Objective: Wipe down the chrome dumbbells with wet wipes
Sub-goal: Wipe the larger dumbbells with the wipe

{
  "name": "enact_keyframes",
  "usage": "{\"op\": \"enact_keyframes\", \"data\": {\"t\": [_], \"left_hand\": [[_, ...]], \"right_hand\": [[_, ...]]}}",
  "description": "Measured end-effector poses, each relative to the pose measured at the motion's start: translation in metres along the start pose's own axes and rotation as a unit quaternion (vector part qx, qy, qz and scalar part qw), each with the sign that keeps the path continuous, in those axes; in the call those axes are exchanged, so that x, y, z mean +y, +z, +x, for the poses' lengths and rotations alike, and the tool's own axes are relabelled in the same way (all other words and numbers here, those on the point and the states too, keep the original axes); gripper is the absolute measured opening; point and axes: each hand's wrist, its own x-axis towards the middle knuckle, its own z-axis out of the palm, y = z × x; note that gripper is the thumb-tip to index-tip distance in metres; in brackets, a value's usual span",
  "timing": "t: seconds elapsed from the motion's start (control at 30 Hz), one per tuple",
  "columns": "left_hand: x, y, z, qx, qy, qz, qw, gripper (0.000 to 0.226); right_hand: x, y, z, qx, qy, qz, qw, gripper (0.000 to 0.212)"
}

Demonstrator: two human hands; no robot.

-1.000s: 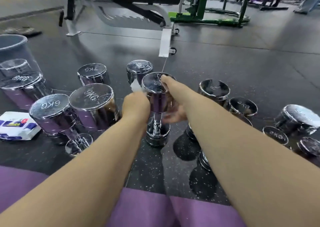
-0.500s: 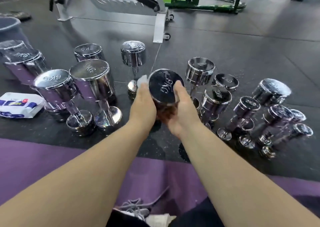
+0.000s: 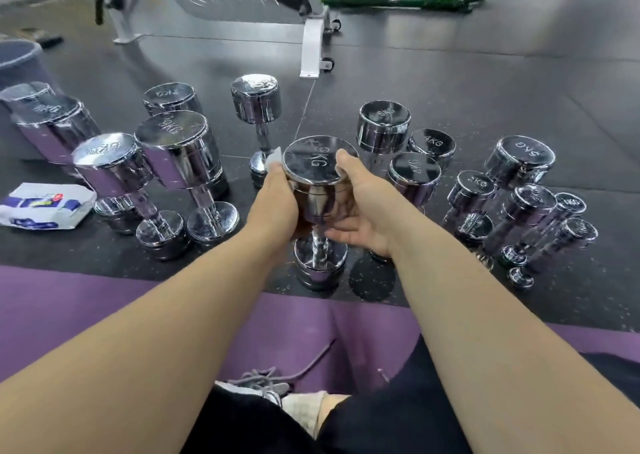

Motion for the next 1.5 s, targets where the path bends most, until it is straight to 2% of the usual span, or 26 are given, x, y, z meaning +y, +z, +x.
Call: {"op": "enact_keyframes", "data": {"t": [0.1,0.17,0.23,0.27,0.3,0.33,0.4,0.47,0.53,0.57,0.63,0.7,0.77,0.8,0.9,0.97,1.07,1.13,1.27,1.4,1.5], "left_hand": [[0.010,-0.008,0.003,0.016,0.033,0.099,0.994,0.059],[0.017,-0.013,0.008,0.080,0.141,0.212,0.964,0.044],[0.027,-0.017,0.008,0.115,0.269,0.272,0.917,0.030],[0.034,-0.017,0.005,0.108,0.317,0.284,0.898,0.033],[0.039,-0.016,0.004,0.083,0.354,0.292,0.885,0.039],[0.041,-0.012,0.000,0.046,0.369,0.302,0.878,0.044],[0.038,0.000,-0.010,-0.023,0.359,0.320,0.876,0.045],[0.034,0.008,-0.018,-0.062,0.348,0.294,0.888,0.034],[0.032,0.007,-0.017,-0.065,0.330,0.179,0.924,0.035],[0.031,0.003,-0.015,-0.067,0.301,0.103,0.946,0.042],[0.024,-0.011,-0.004,-0.096,0.214,0.007,0.972,0.073],[0.009,-0.023,0.003,-0.159,0.156,0.041,0.974,0.094],[-0.001,-0.026,0.006,-0.183,0.159,0.092,0.966,0.091],[-0.004,-0.025,0.009,-0.181,0.164,0.089,0.966,0.087],[-0.002,-0.020,0.009,-0.181,0.186,0.078,0.963,0.081],[-0.001,-0.020,0.013,-0.190,0.191,0.093,0.959,0.079],[-0.002,-0.022,0.021,-0.188,0.199,0.112,0.955,0.085],[-0.003,-0.022,0.023,-0.190,0.211,0.117,0.952,0.081],[-0.003,-0.023,0.023,-0.194,0.218,0.131,0.947,0.087],[-0.004,-0.021,0.024,-0.190,0.213,0.129,0.950,0.089],[-0.006,-0.023,0.026,-0.195,0.213,0.128,0.949,0.077]], "right_hand": [[0.001,0.005,0.001,0.027,-0.004,-0.004,1.000,0.046],[0.004,0.006,0.003,0.053,-0.006,-0.012,0.999,0.044],[0.007,0.007,0.002,0.086,-0.024,-0.019,0.996,0.053],[0.007,0.008,0.003,0.116,-0.051,-0.016,0.992,0.058],[0.007,0.008,0.005,0.150,-0.095,-0.019,0.984,0.054],[0.005,0.010,0.004,0.177,-0.146,-0.017,0.973,0.040],[0.000,0.009,0.005,0.187,-0.242,-0.004,0.952,0.021],[-0.002,0.008,0.005,0.166,-0.312,-0.013,0.935,0.023],[-0.005,0.008,0.003,0.138,-0.350,-0.090,0.922,0.029],[-0.005,0.010,0.003,0.130,-0.353,-0.151,0.914,0.030],[-0.004,0.011,0.005,0.141,-0.339,-0.271,0.890,0.028],[-0.012,0.012,0.007,0.206,-0.324,-0.350,0.854,0.025],[-0.029,0.016,0.011,0.218,-0.308,-0.401,0.835,0.027],[-0.038,0.019,0.013,0.183,-0.299,-0.443,0.825,0.030],[-0.040,0.023,0.005,0.042,-0.282,-0.585,0.760,0.046],[-0.029,0.008,-0.010,0.020,-0.281,-0.587,0.759,0.051],[-0.029,-0.007,-0.012,0.077,-0.257,-0.583,0.767,0.049],[-0.037,0.007,-0.001,0.072,-0.239,-0.598,0.762,0.049],[-0.023,0.015,-0.013,0.029,-0.281,-0.626,0.727,0.049],[-0.034,-0.008,-0.013,0.071,-0.228,-0.672,0.701,0.050],[-0.039,0.015,0.000,0.044,-0.233,-0.680,0.694,0.051]]}}
